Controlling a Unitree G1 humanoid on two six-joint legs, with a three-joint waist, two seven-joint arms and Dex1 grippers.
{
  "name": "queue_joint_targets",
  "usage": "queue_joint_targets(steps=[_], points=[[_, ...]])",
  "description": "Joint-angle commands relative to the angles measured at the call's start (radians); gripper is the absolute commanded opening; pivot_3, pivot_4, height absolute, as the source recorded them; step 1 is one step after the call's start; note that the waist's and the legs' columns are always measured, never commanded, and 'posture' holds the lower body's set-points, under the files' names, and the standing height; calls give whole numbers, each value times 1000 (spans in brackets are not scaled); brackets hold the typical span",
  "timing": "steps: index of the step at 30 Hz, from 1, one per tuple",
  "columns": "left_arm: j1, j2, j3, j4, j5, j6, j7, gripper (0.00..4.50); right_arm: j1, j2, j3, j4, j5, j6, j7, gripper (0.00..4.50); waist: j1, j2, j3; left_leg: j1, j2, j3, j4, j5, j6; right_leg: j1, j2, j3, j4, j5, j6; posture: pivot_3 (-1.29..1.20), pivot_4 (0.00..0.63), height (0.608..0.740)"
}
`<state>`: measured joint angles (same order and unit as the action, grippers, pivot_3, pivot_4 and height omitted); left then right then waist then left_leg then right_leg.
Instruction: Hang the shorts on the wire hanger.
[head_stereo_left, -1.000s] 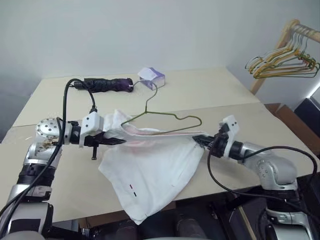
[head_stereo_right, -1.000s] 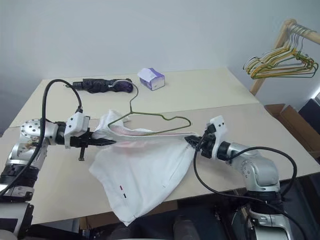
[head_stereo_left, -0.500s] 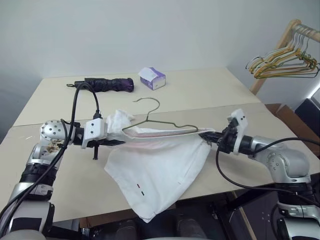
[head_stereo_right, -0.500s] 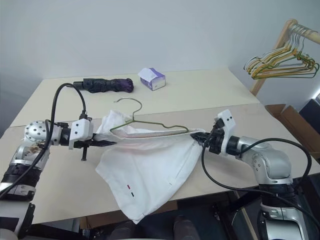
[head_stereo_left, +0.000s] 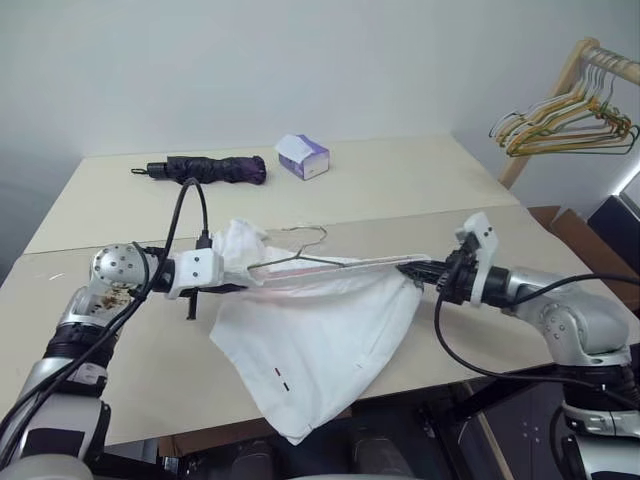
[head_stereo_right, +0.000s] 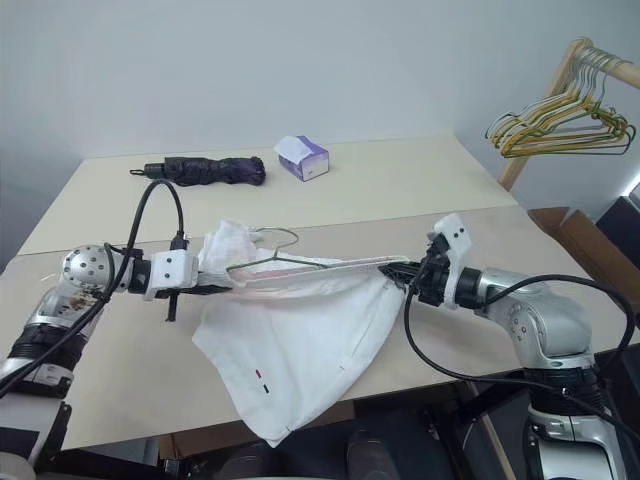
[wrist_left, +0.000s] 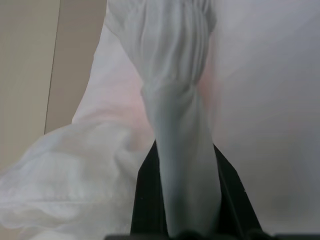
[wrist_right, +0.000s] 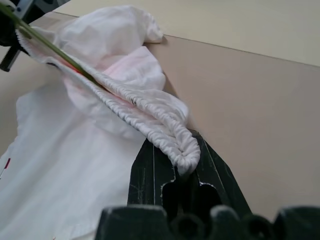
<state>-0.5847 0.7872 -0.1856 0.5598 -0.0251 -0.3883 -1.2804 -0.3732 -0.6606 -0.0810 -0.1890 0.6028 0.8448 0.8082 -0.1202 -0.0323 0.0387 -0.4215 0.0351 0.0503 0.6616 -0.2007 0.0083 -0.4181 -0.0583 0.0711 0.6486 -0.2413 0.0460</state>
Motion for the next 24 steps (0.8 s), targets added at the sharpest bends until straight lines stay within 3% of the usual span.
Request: queue_joint_targets(steps=[1, 9, 16, 22, 24], points=[[-22, 16, 1, 26, 41, 22, 24, 0, -27, -37, -35, -65, -18, -46, -9, 14, 0, 0, 0, 0, 0, 0, 0, 0, 0, 0, 0, 0, 0, 0, 0, -99, 0, 740], [-72, -79, 54, -34, -66, 183, 41, 0, -43, 4, 103, -188, -114, -91, -79, 14, 1, 0, 0, -1, 0, 0, 0, 0, 0, -1, 0, 0, 0, 0, 0, -99, 0, 740], [-75, -76, 64, -74, -87, 223, 30, 0, -49, -13, 93, -182, -130, -104, -61, 2199, 0, 0, 0, -1, 0, 0, 0, 0, 0, -1, 0, 0, 0, 0, 0, -91, 0, 740], [-88, -59, 79, -87, -113, 242, -33, 0, -115, -116, -10, -119, -81, -95, 26, 4328, 4, 0, 0, -1, -1, 0, 0, 0, 0, -1, -1, 0, 0, 0, 0, -89, 0, 740], [-97, -49, 76, -90, -128, 249, -78, 0, -161, -150, -12, -91, -71, -87, 68, 4468, 4, 0, 0, 0, -1, 1, 0, 0, 0, -1, -1, 0, 0, 0, 0, -91, 0, 740]])
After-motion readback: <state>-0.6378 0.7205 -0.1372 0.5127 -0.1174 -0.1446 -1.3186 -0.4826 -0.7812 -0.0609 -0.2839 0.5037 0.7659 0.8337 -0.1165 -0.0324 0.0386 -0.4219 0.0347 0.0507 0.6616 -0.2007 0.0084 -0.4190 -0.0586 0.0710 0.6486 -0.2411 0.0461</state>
